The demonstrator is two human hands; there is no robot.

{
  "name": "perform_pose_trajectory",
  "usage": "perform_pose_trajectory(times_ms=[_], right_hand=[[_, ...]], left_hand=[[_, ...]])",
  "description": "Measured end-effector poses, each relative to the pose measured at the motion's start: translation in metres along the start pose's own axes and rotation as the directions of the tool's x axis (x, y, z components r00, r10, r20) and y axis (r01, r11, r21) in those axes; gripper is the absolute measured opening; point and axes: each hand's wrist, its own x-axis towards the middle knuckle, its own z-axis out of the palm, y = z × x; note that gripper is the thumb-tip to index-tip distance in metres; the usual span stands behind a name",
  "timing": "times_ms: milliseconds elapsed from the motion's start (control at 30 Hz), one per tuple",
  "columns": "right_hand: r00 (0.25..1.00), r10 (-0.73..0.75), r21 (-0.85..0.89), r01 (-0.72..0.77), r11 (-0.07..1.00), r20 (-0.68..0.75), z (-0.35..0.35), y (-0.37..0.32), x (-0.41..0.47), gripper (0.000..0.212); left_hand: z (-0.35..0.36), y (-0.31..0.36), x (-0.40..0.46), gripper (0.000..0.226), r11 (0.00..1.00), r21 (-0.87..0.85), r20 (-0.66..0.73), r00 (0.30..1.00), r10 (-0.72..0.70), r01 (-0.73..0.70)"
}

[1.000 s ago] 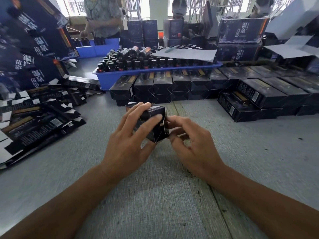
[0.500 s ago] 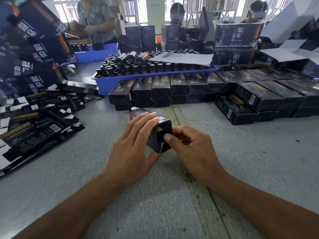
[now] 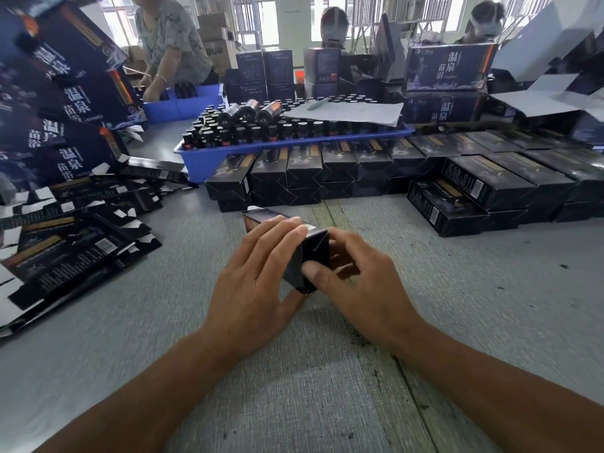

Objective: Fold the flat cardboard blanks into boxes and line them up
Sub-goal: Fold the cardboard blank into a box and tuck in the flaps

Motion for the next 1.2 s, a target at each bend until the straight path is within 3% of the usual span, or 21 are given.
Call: perform_pose_trajectory(times_ms=[100,200,267,367,433,500,567,633,700,800,900,1033,1200], right_hand=[[0.998,0.019,-0.038,-0.017,0.999,0.06,0.001,-0.002,-0.001,0.085],[0.998,0.06,-0.007,-0.06,0.998,0.024,0.002,-0.001,-0.001,0.079],[0.99,0.141,0.114,-0.137,0.984,-0.026,0.001,0.0,0.002,0.071],[0.965,0.258,0.305,-0.232,0.924,-0.047,-0.006,0.005,0.007,0.071],[0.959,0.284,0.359,-0.258,0.897,-0.021,-0.009,0.008,0.009,0.062],[0.957,0.288,0.376,-0.278,0.884,0.032,-0.01,0.01,0.01,0.052],[0.954,0.284,0.351,-0.298,0.887,0.093,-0.009,0.011,0.009,0.048],[0.952,0.279,0.295,-0.305,0.906,0.128,-0.008,0.012,0.009,0.049],[0.95,0.272,0.216,-0.301,0.929,0.154,-0.008,0.011,0.009,0.052],[0.959,0.227,0.13,-0.25,0.959,0.169,-0.005,0.009,0.007,0.053],[0.98,0.173,0.162,-0.187,0.969,0.098,-0.007,0.004,0.006,0.059],[1.0,-0.005,0.149,0.006,0.989,-0.005,-0.015,-0.005,0.003,0.071],[0.989,-0.144,0.087,0.147,0.985,-0.045,-0.018,-0.007,0.003,0.067]], left_hand=[[0.004,-0.001,-0.002,0.07,0.998,-0.024,0.036,0.997,0.067,-0.066],[0.005,-0.003,-0.003,0.081,0.996,-0.025,0.085,0.992,0.089,-0.087],[0.004,-0.002,-0.004,0.083,0.999,-0.005,0.097,0.994,0.053,-0.052],[0.001,0.0,-0.004,0.076,0.995,0.023,0.052,0.994,-0.099,0.098],[-0.001,0.001,-0.003,0.069,0.959,-0.046,0.027,0.96,-0.279,0.28],[-0.004,0.002,-0.001,0.067,0.844,-0.245,0.101,0.879,-0.467,0.477],[-0.005,0.002,-0.002,0.068,0.69,-0.453,0.198,0.819,-0.539,0.564],[-0.006,0.004,-0.001,0.066,0.584,-0.583,0.212,0.8,-0.561,0.564],[-0.008,0.006,0.0,0.068,0.549,-0.64,0.188,0.803,-0.566,0.537],[-0.009,0.007,0.0,0.068,0.559,-0.657,0.157,0.817,-0.554,0.505],[-0.011,0.009,-0.001,0.066,0.607,-0.651,0.121,0.852,-0.509,0.456],[-0.013,0.014,0.001,0.066,0.659,-0.644,0.102,0.898,-0.428,0.387],[-0.015,0.014,0.001,0.062,0.684,-0.642,0.103,0.924,-0.369,0.345]])
